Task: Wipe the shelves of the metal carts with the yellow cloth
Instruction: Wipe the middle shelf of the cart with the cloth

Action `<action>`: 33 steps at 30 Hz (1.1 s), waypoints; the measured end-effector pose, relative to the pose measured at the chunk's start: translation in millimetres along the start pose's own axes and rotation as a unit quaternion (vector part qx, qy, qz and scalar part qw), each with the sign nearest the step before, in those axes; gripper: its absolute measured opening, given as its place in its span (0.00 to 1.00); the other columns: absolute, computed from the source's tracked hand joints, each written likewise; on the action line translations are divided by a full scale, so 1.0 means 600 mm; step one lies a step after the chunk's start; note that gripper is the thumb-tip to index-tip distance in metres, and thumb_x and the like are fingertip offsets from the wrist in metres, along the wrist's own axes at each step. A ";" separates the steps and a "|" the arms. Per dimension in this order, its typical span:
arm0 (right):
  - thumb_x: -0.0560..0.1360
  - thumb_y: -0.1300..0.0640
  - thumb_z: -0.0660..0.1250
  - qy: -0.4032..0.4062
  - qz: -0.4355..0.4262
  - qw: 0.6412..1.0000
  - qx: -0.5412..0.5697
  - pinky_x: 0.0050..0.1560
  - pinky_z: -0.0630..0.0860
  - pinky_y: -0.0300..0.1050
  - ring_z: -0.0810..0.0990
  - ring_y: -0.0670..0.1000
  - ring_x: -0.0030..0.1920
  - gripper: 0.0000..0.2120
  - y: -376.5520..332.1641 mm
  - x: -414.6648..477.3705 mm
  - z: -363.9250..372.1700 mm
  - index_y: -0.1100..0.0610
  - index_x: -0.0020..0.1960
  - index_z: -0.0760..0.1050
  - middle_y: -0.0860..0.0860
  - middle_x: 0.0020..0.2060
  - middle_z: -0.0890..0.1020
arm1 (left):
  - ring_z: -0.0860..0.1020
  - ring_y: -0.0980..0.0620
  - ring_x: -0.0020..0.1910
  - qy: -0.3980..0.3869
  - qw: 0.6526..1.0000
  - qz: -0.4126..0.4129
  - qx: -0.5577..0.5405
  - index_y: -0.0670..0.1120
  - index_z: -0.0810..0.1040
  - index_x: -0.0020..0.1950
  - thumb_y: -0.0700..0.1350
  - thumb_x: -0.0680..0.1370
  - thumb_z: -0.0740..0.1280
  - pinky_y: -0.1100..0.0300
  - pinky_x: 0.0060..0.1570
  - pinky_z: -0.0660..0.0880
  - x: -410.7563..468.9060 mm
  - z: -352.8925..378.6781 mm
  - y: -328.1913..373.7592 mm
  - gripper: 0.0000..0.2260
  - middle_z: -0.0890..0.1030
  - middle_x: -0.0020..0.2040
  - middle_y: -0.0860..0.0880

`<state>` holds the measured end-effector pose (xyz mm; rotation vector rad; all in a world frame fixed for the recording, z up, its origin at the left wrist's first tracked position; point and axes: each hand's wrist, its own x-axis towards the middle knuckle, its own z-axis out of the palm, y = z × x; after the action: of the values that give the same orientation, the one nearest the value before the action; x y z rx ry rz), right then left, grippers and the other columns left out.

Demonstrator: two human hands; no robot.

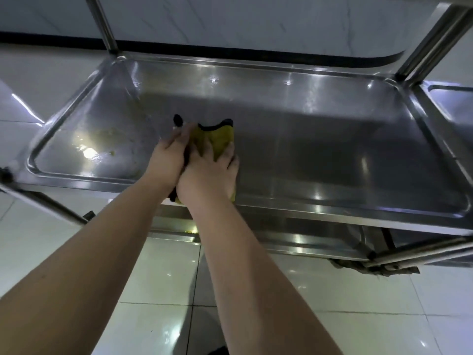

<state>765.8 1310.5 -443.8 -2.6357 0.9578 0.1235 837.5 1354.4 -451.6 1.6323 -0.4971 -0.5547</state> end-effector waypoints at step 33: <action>0.83 0.48 0.40 0.049 -0.061 0.997 0.021 0.76 0.40 0.49 0.44 0.52 0.78 0.25 0.158 0.076 -0.017 0.53 0.80 0.46 0.48 0.79 0.49 | 0.51 0.51 0.78 -0.033 0.770 0.032 0.636 0.57 0.49 0.79 0.54 0.82 0.43 0.47 0.75 0.45 -0.048 0.108 0.024 0.24 0.52 0.80 0.54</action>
<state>740.0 1211.0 -469.4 -2.6739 0.8166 -0.0550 774.7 1319.6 -442.2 2.8691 -1.1209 -0.1595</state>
